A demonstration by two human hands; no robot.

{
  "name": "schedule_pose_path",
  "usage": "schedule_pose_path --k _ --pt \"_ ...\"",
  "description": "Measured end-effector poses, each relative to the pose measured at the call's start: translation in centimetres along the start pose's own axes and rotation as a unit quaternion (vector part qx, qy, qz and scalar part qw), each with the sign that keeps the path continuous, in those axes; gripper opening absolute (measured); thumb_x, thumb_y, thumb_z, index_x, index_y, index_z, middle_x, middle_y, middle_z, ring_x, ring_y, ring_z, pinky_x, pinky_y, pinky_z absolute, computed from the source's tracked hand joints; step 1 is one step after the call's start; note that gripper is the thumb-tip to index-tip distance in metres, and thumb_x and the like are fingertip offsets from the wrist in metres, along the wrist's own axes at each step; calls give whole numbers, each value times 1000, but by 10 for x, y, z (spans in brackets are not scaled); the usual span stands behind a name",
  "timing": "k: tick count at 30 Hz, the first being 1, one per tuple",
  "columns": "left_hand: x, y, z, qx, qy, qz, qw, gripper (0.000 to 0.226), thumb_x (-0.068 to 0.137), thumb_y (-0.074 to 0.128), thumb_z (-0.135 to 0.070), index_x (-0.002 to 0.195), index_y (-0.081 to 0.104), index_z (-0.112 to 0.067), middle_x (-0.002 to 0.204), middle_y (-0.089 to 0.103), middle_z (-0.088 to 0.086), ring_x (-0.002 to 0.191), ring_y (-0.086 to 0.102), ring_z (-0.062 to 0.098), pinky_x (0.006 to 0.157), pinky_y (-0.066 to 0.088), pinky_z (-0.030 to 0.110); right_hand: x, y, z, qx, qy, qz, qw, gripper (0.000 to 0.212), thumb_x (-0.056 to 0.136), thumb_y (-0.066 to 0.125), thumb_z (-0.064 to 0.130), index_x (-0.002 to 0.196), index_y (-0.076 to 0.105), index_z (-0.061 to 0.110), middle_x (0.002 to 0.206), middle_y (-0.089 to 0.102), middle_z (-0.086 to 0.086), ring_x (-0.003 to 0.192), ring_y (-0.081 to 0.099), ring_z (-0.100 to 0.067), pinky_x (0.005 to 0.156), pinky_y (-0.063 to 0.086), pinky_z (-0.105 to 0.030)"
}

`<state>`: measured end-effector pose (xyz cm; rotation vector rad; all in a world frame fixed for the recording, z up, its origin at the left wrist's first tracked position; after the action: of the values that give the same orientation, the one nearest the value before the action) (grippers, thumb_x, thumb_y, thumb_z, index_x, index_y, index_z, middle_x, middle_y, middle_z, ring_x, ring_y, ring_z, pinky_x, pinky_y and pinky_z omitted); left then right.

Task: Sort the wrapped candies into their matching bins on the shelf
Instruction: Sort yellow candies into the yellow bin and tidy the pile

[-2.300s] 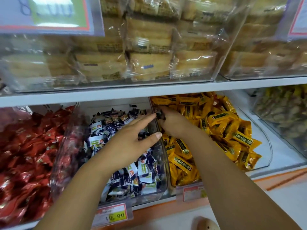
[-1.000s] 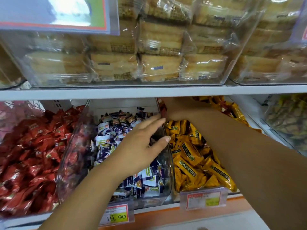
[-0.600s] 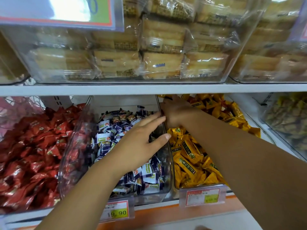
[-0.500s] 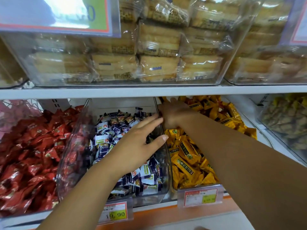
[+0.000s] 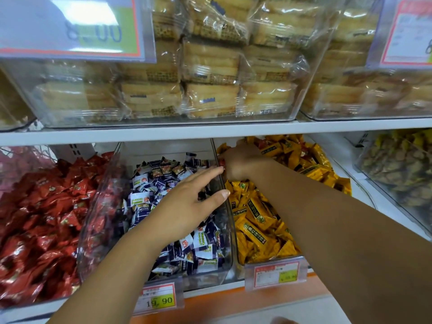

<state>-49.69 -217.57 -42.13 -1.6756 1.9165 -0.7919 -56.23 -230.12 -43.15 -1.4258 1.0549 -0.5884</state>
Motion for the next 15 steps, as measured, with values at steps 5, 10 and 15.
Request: schedule_pose_path --k 5,10,15 --pt "0 -2 1 -8 -7 -3 1000 54 88 47 -58 138 28 -58 153 20 -25 140 14 -4 108 13 20 -11 -11 -4 42 1 -31 999 32 88 58 35 119 61 32 114 53 -3 118 42 -23 79 41 -30" --pt "2 -12 -1 -35 -13 -46 998 59 85 61 -50 138 37 -47 146 31 -20 125 31 -2 104 24 22 -37 -25 -17 77 1 -101 992 28 87 58 50 113 62 43 108 61 4 111 50 -23 89 46 -33" --pt "0 -20 -12 -52 0 -106 993 61 82 69 -44 137 44 -39 133 43 -14 124 42 5 106 37 31 -72 -31 -35 287 -9 -227 931 25 73 74 39 97 74 30 84 62 7 84 60 -16 80 52 -30"
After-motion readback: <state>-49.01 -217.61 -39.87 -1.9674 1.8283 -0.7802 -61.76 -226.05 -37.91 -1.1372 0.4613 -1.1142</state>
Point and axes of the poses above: each hand's wrist, its own x-axis towards the middle knuckle, its own y-axis out of the palm, z = x × y, the point moved 10 cm from there along x, towards the middle knuckle
